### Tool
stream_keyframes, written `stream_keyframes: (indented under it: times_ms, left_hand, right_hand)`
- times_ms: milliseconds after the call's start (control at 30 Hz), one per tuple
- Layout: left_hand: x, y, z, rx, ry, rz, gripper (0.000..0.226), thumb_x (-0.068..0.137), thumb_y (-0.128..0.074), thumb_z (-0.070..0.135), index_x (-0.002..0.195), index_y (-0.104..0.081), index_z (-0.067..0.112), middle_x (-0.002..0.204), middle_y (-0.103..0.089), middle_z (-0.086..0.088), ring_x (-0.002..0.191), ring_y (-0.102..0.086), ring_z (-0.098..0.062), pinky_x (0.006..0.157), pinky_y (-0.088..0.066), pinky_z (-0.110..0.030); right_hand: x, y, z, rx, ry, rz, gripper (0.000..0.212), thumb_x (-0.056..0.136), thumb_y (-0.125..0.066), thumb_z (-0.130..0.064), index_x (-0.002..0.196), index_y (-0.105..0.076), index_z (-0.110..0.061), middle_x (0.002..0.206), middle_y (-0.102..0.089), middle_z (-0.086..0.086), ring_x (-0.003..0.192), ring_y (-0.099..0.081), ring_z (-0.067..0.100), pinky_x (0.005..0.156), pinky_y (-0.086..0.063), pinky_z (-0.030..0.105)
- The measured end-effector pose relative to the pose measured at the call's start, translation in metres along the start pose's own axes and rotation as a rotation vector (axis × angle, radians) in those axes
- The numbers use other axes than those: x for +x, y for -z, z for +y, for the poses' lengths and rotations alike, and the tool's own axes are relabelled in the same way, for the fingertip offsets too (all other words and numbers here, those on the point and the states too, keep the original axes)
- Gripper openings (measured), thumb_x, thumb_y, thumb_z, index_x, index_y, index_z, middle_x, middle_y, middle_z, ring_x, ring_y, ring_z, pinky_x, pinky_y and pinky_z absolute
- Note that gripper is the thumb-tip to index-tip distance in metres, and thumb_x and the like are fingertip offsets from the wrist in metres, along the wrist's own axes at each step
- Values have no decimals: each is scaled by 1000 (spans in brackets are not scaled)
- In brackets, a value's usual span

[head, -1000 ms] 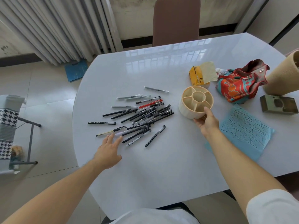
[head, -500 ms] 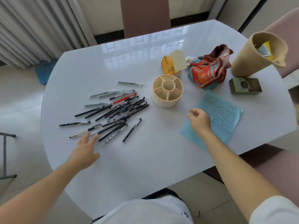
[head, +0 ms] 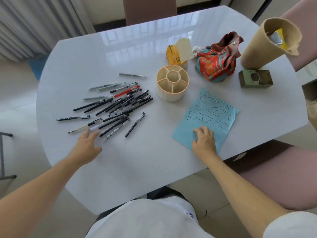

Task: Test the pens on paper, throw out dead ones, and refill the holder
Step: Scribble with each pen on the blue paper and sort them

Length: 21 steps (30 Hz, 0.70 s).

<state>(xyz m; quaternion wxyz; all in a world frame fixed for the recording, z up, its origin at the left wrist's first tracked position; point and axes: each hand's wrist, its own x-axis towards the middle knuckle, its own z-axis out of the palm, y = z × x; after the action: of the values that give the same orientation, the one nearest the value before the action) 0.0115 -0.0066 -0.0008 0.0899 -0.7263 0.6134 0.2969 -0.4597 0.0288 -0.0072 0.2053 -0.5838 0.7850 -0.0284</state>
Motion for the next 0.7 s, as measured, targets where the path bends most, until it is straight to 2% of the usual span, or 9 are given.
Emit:
stream_keyframes:
  times_ms: [167, 267, 433, 567, 700]
  left_hand:
    - [-22, -1, 12, -7, -36, 0, 63, 87, -63, 24, 146, -39, 26, 162, -17, -10, 147, -20, -30, 110, -38, -48]
    - [-29, -5, 18, -7, -78, 79, 58, 87, -60, 23, 142, -41, 25, 158, -24, -6, 143, -25, -29, 105, -42, -48]
    - [-22, -7, 39, -89, -231, 226, 36, 89, -62, 23, 125, -58, 20, 126, -53, -1, 126, -44, -25, 94, -48, -42]
    - [-7, -8, 69, -114, -320, 189, 27, 93, -59, 32, 118, -60, 22, 113, -60, 2, 104, -60, -21, 83, -51, -38]
    - [13, -11, 103, 37, -325, 119, 31, 94, -57, 38, 117, -56, 17, 111, -62, -6, 99, -63, -29, 76, -52, -40]
  right_hand:
    - [-48, -35, -58, 54, 82, -22, 45, 79, -69, -8, 124, -67, -10, 134, -52, 16, 121, -47, 37, 97, -45, 48]
    - [-74, -53, -92, 63, 169, -57, 43, 77, -71, -13, 120, -68, -11, 131, -53, 15, 118, -49, 37, 97, -45, 47]
    - [-91, -71, -134, 62, 241, -118, 43, 80, -69, -16, 123, -65, -12, 135, -50, 14, 123, -47, 35, 101, -42, 44]
    - [-96, -77, -145, 48, 244, -121, 42, 82, -68, -20, 124, -64, -15, 136, -48, 11, 125, -45, 31, 102, -40, 41]
    - [-99, -79, -141, 61, 285, -103, 41, 79, -68, -16, 120, -66, -14, 132, -50, 10, 117, -48, 32, 98, -44, 43]
